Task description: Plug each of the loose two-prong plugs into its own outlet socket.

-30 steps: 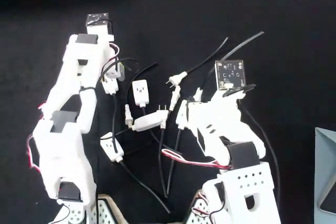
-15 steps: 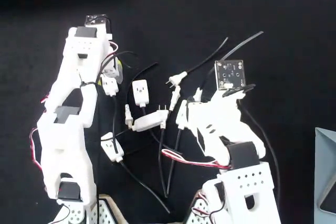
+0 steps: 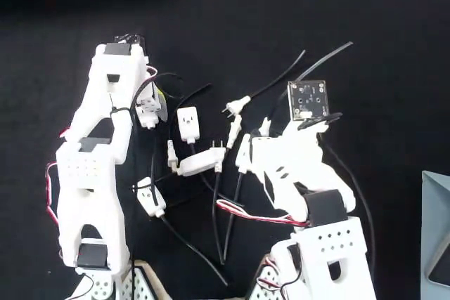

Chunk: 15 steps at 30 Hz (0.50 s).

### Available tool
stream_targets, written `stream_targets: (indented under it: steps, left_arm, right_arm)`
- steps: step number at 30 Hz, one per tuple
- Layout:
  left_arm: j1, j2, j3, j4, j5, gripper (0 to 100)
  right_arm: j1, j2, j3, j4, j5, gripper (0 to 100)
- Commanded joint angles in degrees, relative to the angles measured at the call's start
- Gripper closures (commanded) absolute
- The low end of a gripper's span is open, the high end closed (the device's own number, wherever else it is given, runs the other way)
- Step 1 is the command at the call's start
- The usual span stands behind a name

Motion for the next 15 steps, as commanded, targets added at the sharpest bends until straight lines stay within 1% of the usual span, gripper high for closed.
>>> stream_targets:
  steps: [1,3,5,6,7,8,10,13,15]
  left_arm:
    - [-1.1,-0.5,-2.2,-0.7,-0.4,80]
    - [-0.8,-1.9,-2.7,-0.4,-3.4,87]
    - [-0.7,-3.4,-2.8,-0.4,-6.3,97]
    - [-0.7,-4.0,-2.8,-0.4,-7.6,98]
    - [-0.7,-4.7,-3.0,0.4,-8.9,96]
    - [-0.7,-5.5,-3.2,1.1,-10.5,97]
    - [-0.9,-7.6,-4.0,2.4,-15.5,97]
    - [-1.5,-10.6,-5.3,4.8,-25.1,97]
    - [-2.0,-12.8,-5.8,6.6,-33.7,97]
  right_arm:
    - [0.8,-0.8,-0.4,-1.1,-0.4,98.7]
    - [0.8,-0.8,-0.4,-1.1,-0.4,98.7]
    - [0.8,-0.8,-0.4,-1.1,-0.4,98.7]
    - [0.8,-0.8,-0.4,-1.1,-0.4,98.7]
    - [0.8,-0.8,-0.4,-1.1,-0.4,98.7]
    - [0.8,-0.8,-0.4,-1.1,-0.4,98.7]
    - [0.8,-0.8,-0.4,-1.1,-0.4,98.7]
    - [0.8,-0.8,-0.4,-1.1,-0.4,98.7]
    - [0.8,-0.8,-0.4,-1.1,-0.4,98.7]
